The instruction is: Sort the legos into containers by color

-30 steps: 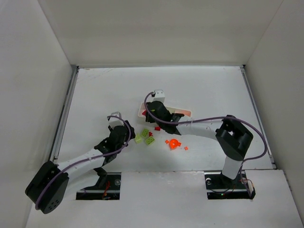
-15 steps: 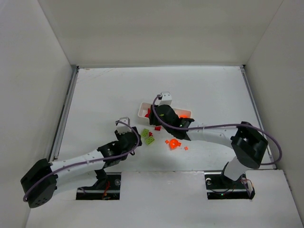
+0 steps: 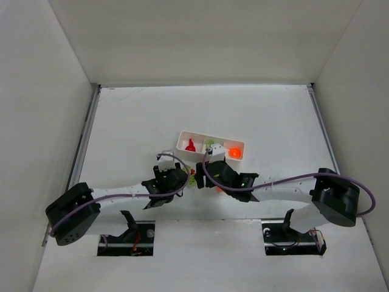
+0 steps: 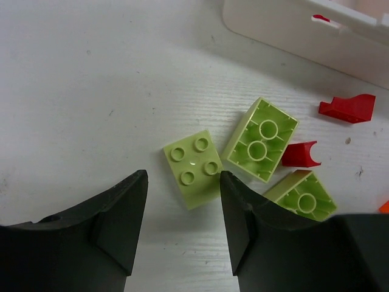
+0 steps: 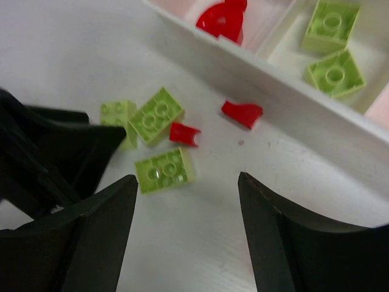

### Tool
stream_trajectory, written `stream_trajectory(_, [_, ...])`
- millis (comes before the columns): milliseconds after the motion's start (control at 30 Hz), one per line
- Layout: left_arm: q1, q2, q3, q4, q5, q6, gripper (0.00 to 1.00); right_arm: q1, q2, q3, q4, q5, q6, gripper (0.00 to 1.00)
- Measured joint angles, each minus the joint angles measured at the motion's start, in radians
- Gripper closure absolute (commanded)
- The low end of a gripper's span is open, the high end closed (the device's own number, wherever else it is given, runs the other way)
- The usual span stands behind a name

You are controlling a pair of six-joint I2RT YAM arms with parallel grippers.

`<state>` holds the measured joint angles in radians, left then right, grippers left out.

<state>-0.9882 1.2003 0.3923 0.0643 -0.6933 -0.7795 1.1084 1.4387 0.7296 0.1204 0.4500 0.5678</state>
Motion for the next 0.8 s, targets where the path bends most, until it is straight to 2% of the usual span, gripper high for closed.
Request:
stream_trajectory(133, [0.006,0.033,0.003,0.015,-0.019,-0.03,0.56,0.012,0.016,-0.048,0.001,-0.028,0.014,0.19])
stream_trajectory(300, [0.037,0.042,0.003,0.022,-0.024,-0.043,0.74,0.015,0.046,-0.054,0.03,-0.064,0.016,0.16])
stream_trajectory(500, [0.067,0.022,-0.003,0.021,-0.027,-0.045,0.82,0.04,0.089,-0.049,0.051,-0.104,0.005,0.12])
stream_trajectory(700, [0.074,-0.039,-0.013,0.012,-0.027,-0.037,0.83,0.058,0.143,-0.014,0.052,-0.119,-0.014,0.11])
stream_trajectory(767, [0.073,-0.061,-0.013,0.011,-0.027,-0.034,0.75,0.058,0.16,0.001,0.051,-0.12,-0.017,0.1])
stream_trajectory(800, [0.074,-0.071,-0.013,0.01,-0.027,-0.031,0.67,0.058,0.169,0.008,0.051,-0.12,-0.019,0.1])
